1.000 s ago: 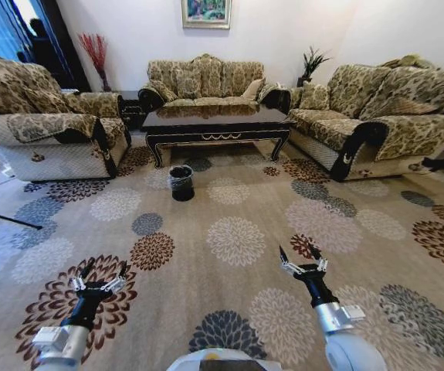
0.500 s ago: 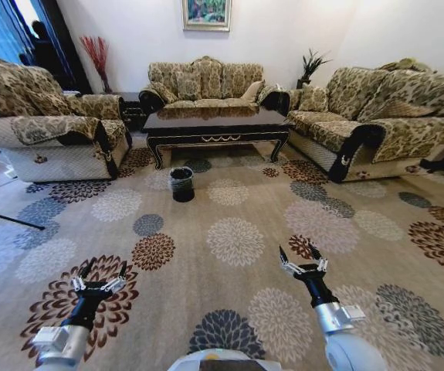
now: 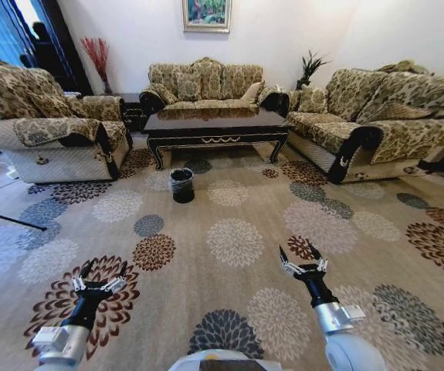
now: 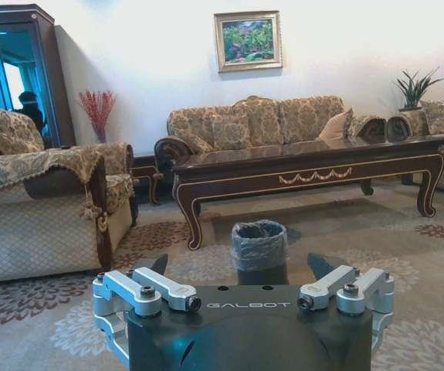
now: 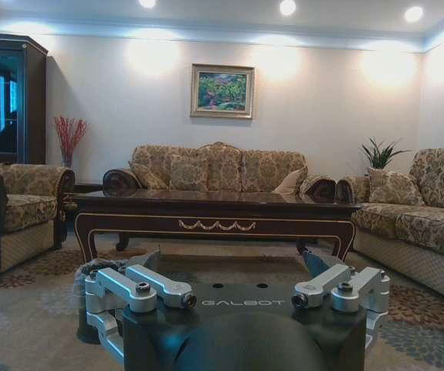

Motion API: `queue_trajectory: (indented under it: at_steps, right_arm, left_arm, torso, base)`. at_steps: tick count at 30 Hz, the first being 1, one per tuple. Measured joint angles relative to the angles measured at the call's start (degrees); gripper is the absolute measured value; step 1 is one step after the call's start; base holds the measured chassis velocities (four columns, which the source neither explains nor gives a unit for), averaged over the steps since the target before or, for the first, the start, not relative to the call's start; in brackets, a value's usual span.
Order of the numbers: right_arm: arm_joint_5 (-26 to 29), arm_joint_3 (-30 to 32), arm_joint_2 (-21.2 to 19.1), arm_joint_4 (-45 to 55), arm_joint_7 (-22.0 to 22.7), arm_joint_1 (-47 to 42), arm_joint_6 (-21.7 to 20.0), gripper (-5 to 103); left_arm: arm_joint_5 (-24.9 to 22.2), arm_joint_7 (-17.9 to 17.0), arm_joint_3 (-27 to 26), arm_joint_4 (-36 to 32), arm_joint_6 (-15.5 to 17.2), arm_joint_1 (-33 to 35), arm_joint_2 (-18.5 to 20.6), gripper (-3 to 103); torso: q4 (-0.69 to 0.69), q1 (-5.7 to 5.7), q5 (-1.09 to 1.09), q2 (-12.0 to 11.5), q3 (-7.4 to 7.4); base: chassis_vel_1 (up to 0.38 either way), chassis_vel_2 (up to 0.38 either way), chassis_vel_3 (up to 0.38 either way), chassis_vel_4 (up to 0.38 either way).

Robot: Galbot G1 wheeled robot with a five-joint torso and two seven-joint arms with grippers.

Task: Move to the front of the table and pick up the trash from the floor, then place it into the trash bin.

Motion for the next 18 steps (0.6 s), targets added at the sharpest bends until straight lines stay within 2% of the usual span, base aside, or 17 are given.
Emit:
queue_trajectory:
  at_steps: [18]
  right_arm:
    - [0.00,-0.01,0.00,0.00,0.00,0.00,0.00,100]
  left_arm:
    - [0.00,0.00,0.00,0.00,0.00,0.00,0.00,100]
  torso:
    - [0.00,1.73,0.00,4.46,2.73]
  base:
    - [0.000,0.000,0.000,0.000]
